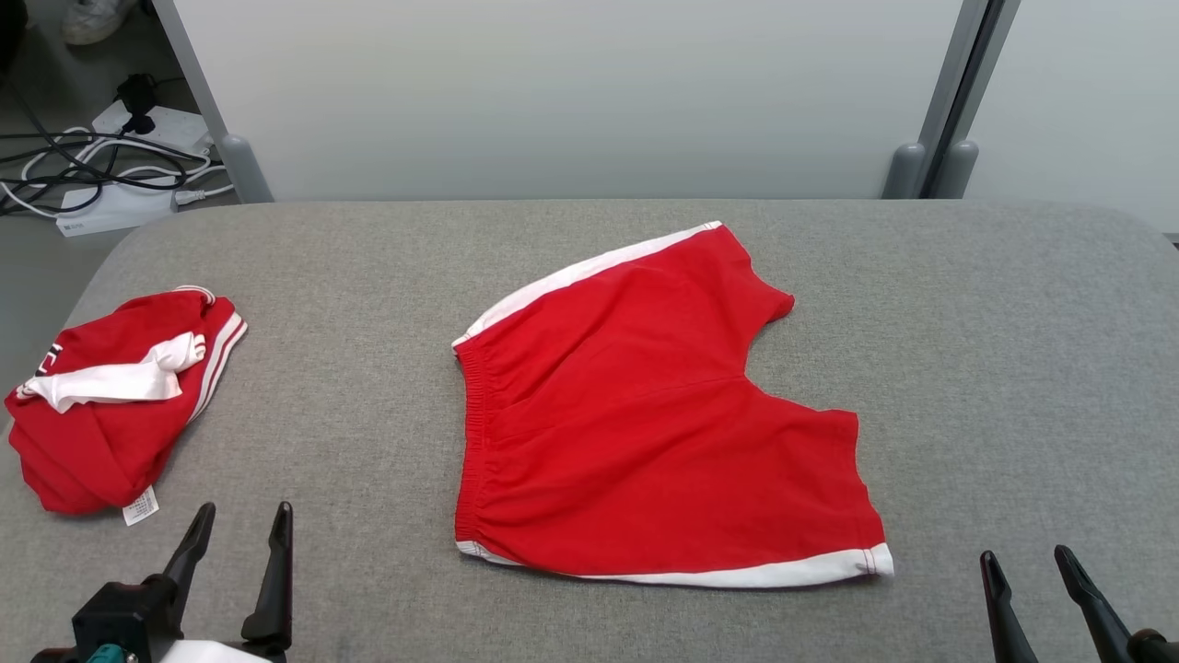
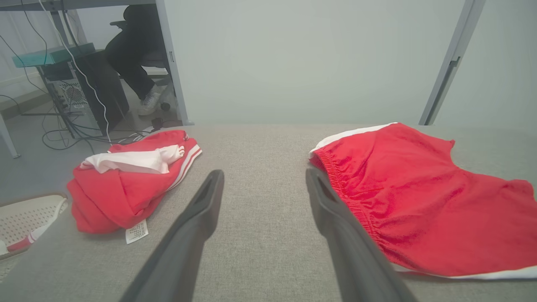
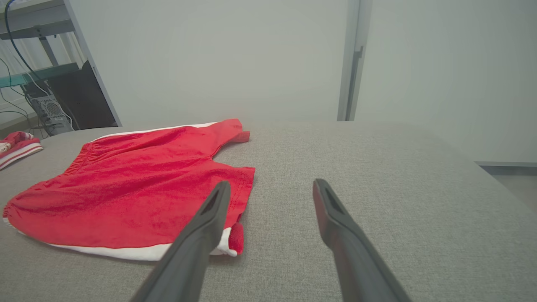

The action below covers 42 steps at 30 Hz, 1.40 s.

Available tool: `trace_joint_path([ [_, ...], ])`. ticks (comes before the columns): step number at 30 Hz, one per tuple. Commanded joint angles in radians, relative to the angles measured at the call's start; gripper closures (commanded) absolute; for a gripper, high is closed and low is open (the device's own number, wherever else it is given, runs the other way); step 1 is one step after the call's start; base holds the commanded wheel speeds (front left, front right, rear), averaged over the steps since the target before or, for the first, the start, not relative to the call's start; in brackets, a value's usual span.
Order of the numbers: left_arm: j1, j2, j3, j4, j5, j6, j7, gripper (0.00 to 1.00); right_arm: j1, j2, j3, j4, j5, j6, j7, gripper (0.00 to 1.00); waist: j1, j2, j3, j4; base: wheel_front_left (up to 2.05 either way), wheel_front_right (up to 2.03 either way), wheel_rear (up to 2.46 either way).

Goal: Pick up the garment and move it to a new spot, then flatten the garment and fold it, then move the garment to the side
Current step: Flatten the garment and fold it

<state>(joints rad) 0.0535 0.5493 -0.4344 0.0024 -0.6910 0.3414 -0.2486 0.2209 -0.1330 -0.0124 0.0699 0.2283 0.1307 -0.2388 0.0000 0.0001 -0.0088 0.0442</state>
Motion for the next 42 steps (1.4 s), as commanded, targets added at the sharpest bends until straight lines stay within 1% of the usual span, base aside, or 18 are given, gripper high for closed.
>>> trace_joint_path([
  [1, -0.028, 0.024, 0.048, -0.023, 0.013, -0.010, -0.013, 0.00, -0.010, -0.022, 0.025, -0.021, -0.011, 0.000, -0.020, 0.00, 0.0000, -0.0001, 0.001, 0.000, 0.00, 0.00, 0.00],
  [10, -0.027, -0.004, 0.054, -0.010, 0.023, -0.035, -0.013, 0.00, -0.017, -0.021, 0.033, -0.018, -0.007, 0.000, -0.021, 0.00, 0.0000, -0.0001, 0.007, 0.004, 0.00, 0.00, 0.00],
  [14, -0.026, -0.012, 0.056, -0.009, 0.031, -0.036, -0.013, 0.00, -0.019, -0.022, 0.037, -0.015, -0.003, 0.000, -0.022, 0.00, 0.0000, -0.0001, 0.005, 0.005, 0.00, 0.00, 0.00],
  [19, -0.034, -0.016, 0.052, 0.004, 0.033, -0.060, -0.013, 0.00, -0.039, -0.030, 0.058, -0.014, 0.001, 0.000, -0.022, 0.00, 0.0000, -0.0001, 0.017, 0.001, 0.00, 0.00, 0.00],
  [25, -0.089, -0.038, -0.013, 0.039, 0.042, -0.120, 0.012, 0.00, -0.108, -0.055, 0.140, 0.023, 0.012, 0.000, -0.013, 0.00, 0.0000, -0.0001, 0.072, -0.008, 0.00, 0.00, 0.00],
  [30, -0.161, -0.083, -0.092, 0.116, 0.057, -0.198, 0.031, 0.00, -0.180, -0.082, 0.209, 0.092, 0.027, 0.000, -0.013, 0.00, 0.0000, -0.0001, 0.140, -0.012, 0.00, 0.00, 0.00],
  [36, -0.242, -0.135, -0.148, 0.234, 0.067, -0.279, 0.024, 0.00, -0.225, -0.091, 0.247, 0.168, 0.050, 0.000, -0.018, 0.00, 0.0000, -0.0001, 0.195, -0.007, 0.00, 0.00, 0.00],
  [42, -0.297, -0.166, -0.178, 0.334, 0.086, -0.317, 0.015, 0.00, -0.269, -0.097, 0.316, 0.230, 0.073, 0.000, -0.021, 0.00, 0.0000, -0.0001, 0.222, -0.013, 0.00, 0.00, 0.00],
])
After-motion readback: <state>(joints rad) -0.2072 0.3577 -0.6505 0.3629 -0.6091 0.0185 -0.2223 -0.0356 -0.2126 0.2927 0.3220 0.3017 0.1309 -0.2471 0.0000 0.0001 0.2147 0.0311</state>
